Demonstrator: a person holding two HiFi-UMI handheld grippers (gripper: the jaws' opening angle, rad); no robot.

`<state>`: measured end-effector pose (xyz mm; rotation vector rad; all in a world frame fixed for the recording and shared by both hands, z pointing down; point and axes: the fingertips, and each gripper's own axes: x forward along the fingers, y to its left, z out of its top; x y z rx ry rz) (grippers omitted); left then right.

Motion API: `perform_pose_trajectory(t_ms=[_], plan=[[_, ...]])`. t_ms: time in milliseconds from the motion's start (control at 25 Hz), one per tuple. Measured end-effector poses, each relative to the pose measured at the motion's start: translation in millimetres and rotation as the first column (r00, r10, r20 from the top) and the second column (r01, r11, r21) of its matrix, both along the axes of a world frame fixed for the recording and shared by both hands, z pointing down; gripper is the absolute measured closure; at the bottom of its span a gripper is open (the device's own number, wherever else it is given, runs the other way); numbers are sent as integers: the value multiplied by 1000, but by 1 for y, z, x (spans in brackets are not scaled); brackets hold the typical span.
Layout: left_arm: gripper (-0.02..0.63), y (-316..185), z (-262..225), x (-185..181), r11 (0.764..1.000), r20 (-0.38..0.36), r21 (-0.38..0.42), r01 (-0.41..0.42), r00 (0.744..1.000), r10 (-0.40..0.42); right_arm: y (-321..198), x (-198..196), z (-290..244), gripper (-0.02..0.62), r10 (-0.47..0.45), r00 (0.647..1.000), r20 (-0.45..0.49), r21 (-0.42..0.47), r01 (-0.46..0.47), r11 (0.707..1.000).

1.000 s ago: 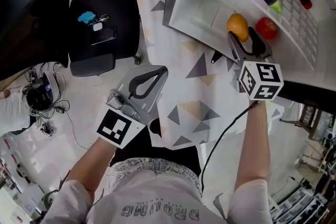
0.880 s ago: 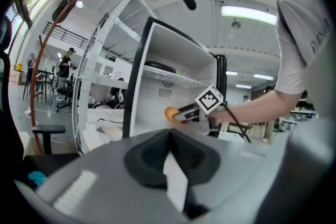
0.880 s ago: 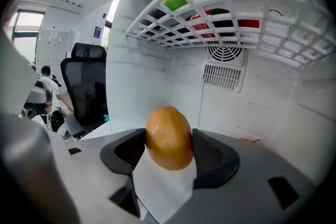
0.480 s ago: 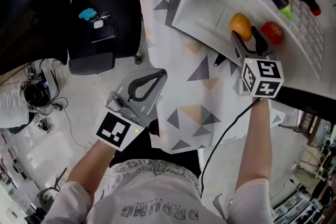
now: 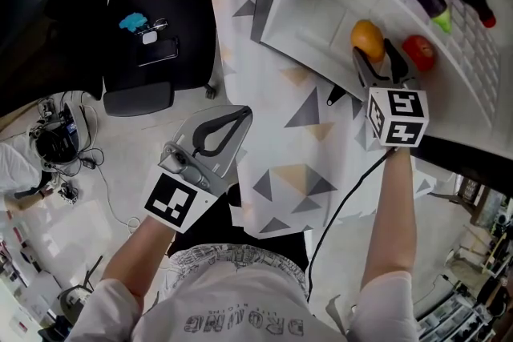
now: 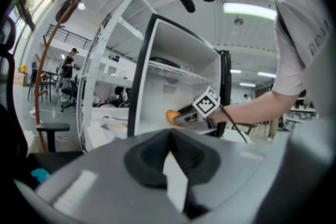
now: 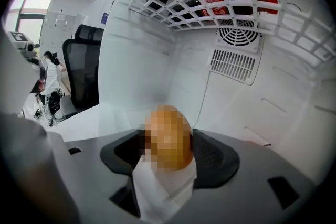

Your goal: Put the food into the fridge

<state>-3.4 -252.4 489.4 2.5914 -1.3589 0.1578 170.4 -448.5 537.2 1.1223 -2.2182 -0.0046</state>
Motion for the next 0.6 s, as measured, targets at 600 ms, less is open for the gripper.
perform_pose_trajectory(t_ms=[600], plan=[[597, -3, -4, 1, 1000, 4, 8, -15, 1000, 15, -1, -6, 5, 322, -9, 998, -64, 6, 9, 1000]])
